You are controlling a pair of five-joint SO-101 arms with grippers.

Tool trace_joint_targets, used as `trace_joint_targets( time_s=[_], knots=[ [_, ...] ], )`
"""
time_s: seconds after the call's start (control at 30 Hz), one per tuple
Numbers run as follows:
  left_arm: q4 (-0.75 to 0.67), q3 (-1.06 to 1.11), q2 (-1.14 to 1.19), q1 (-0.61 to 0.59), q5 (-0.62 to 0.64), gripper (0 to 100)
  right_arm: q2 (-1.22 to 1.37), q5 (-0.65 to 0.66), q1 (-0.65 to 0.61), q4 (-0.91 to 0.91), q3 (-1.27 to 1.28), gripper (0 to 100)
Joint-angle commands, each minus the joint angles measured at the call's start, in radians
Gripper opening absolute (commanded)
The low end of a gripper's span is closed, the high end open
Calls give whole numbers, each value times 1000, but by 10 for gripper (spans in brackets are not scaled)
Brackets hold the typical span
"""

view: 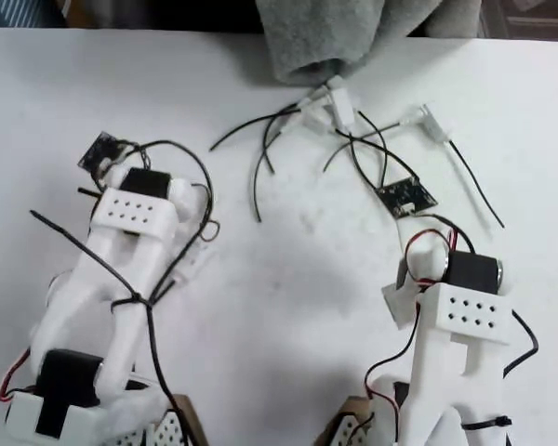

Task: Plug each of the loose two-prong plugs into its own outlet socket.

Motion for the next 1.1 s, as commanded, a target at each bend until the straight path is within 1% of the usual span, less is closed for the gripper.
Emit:
trace_joint_targets(
  time_s=[0.0, 0.37, 0.57, 0.9, 1.07],
  knots=[
    [-17, -3, -4, -2, 8, 24, -18, -2, 8, -10, -5, 19],
    [-21, 23, -4, 2, 8, 24, -18, -2, 8, -12, 15, 19],
    [-23, 29, -4, 44, 6, 24, -18, -2, 8, -12, 15, 19],
    [-23, 31, -4, 44, 3, 24, -18, -2, 8, -12, 15, 19],
    [-32, 69, -4, 35, 3, 24, -18, -2, 8, -12, 15, 19]
  ],
)
